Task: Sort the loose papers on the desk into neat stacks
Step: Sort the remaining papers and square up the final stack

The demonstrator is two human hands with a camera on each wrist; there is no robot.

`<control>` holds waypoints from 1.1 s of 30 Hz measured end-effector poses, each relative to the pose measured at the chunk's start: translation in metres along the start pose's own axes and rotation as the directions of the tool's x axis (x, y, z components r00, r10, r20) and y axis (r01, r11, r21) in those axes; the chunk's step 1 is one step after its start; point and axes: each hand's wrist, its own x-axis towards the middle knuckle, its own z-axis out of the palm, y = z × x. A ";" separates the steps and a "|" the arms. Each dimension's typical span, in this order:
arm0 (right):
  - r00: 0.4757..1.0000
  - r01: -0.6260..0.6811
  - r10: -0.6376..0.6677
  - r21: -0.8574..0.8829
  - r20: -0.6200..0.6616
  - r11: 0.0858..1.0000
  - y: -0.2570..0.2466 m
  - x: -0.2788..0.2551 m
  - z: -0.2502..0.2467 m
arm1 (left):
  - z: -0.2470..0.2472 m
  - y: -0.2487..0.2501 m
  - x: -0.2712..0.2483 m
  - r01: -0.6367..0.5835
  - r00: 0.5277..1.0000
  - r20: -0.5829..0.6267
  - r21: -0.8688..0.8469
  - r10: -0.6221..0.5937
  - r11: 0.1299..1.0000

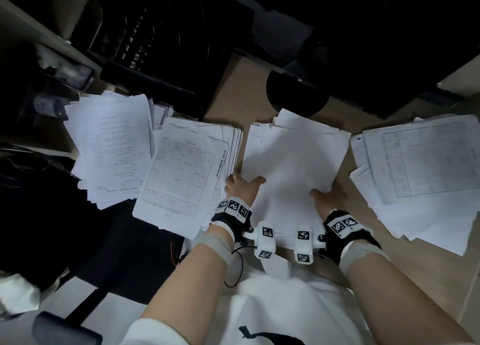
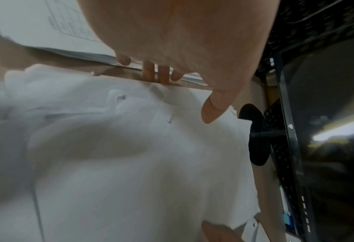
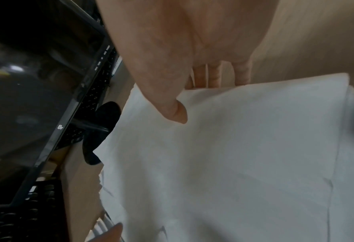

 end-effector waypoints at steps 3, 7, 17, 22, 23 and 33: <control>0.992 0.010 -0.006 -0.032 0.125 0.999 -0.013 -0.001 0.003 | 0.004 0.001 0.005 0.011 0.998 0.061 -0.023 -0.010 1.000; 0.994 -0.027 0.024 0.023 0.110 0.999 -0.016 0.003 0.000 | 0.003 0.003 0.005 0.004 0.997 0.079 0.002 -0.004 1.000; 0.990 -0.010 -0.021 0.211 0.141 0.978 -0.008 -0.014 -0.034 | 0.018 0.031 -0.013 -0.040 0.997 -0.062 0.047 0.043 0.998; 0.992 0.059 -0.082 0.207 0.100 0.976 0.014 -0.002 -0.093 | 0.062 0.071 -0.036 -0.213 0.977 -0.007 -0.028 0.213 0.977; 0.992 0.064 -0.087 0.233 0.089 0.970 0.020 0.002 -0.108 | 0.077 0.079 -0.042 -0.236 0.971 0.020 -0.071 0.238 0.969; 0.995 -0.057 0.025 0.360 0.093 0.931 0.103 0.058 -0.234 | 0.228 0.138 -0.096 -0.284 0.944 0.164 -0.032 0.286 0.958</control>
